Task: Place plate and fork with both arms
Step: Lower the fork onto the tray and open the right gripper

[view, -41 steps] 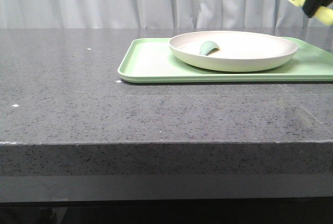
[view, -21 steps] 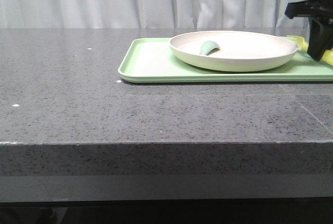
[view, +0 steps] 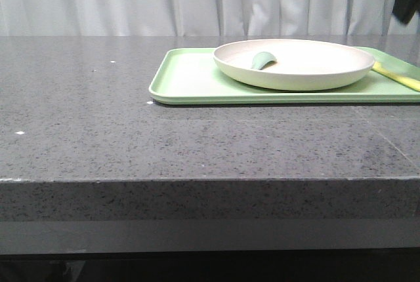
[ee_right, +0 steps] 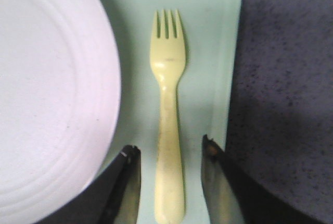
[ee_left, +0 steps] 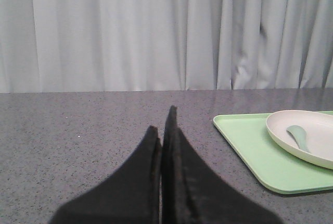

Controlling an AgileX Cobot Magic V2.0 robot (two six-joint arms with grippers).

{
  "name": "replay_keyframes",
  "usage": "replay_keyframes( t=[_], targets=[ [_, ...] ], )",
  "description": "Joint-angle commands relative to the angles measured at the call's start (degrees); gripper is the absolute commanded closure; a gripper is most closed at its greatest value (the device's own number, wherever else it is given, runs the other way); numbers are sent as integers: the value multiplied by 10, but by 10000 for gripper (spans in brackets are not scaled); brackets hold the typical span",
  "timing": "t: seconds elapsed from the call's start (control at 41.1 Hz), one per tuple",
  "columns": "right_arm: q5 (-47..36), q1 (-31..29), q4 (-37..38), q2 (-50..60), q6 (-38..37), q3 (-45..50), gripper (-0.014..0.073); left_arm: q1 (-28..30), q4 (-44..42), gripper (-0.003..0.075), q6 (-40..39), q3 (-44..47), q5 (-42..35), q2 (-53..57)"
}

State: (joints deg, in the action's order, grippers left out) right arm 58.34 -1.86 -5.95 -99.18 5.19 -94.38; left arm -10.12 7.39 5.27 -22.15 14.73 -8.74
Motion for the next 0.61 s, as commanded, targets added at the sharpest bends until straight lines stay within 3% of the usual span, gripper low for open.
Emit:
replay_keyframes(
  t=[0.0, 0.073, 0.17, 0.584],
  targets=[
    [-7, 0, 0, 70, 1, -3, 400, 1, 1, 738, 0, -14, -51, -6],
    [-9, 1, -1, 111, 1, 29, 538, 1, 1, 738, 0, -14, -51, -6],
    [-29, 3, -1, 162, 1, 82, 657, 1, 1, 738, 0, -14, -51, -6],
    [-247, 3, -1, 482, 1, 443, 661, 1, 1, 738, 0, -14, -51, -6]
  ],
)
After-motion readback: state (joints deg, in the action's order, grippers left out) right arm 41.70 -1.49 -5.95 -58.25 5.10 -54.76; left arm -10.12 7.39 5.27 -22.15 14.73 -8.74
